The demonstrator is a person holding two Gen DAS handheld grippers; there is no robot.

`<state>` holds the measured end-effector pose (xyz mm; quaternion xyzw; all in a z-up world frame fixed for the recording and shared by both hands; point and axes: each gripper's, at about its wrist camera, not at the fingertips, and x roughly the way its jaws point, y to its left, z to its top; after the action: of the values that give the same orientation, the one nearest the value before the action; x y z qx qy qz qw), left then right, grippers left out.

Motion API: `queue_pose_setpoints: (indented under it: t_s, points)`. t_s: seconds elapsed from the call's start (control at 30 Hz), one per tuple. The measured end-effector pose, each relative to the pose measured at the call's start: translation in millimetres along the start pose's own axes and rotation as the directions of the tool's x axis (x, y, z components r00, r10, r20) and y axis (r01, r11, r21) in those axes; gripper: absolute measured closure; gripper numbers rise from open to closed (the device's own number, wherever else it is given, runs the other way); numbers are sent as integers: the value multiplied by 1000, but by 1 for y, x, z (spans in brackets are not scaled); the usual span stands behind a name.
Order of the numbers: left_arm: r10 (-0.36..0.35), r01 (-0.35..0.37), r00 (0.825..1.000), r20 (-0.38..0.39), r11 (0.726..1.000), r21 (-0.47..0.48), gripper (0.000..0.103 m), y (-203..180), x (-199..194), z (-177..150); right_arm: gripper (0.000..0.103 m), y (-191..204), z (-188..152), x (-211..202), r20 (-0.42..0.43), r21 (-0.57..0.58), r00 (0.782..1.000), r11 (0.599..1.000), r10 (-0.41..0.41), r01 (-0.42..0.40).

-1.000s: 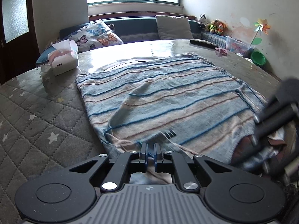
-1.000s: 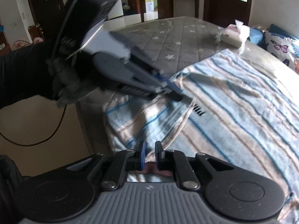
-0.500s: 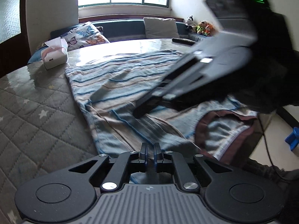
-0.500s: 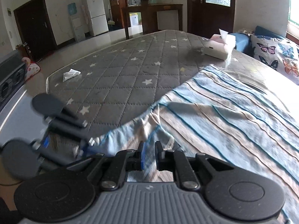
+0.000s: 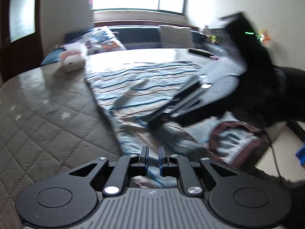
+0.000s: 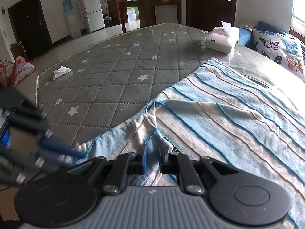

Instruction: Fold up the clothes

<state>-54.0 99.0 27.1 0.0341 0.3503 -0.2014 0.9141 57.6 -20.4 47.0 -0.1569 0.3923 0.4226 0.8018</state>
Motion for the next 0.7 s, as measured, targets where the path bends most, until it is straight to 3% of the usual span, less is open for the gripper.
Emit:
queue_pose_setpoints:
  t_s: [0.2,0.4,0.53,0.7]
  points:
    - [-18,20,998,-62,999,30,93,5,-6,-13,92,2,1,1,-6,-18,1000,1000,-9,9]
    - [-15,18,998,-54,999,50,93,4,-20,-11,92,1,1,1,-8,-23,1000,1000,-8,8]
    - [-4,4,1000,0,999,43,93,5,-8,5,92,1,2,-1,-1,-19,1000,1000,-8,8]
    - [-15,17,999,-49,998,57,92,3,18,3,91,6,1,-9,-1,-47,1000,999,1,-1]
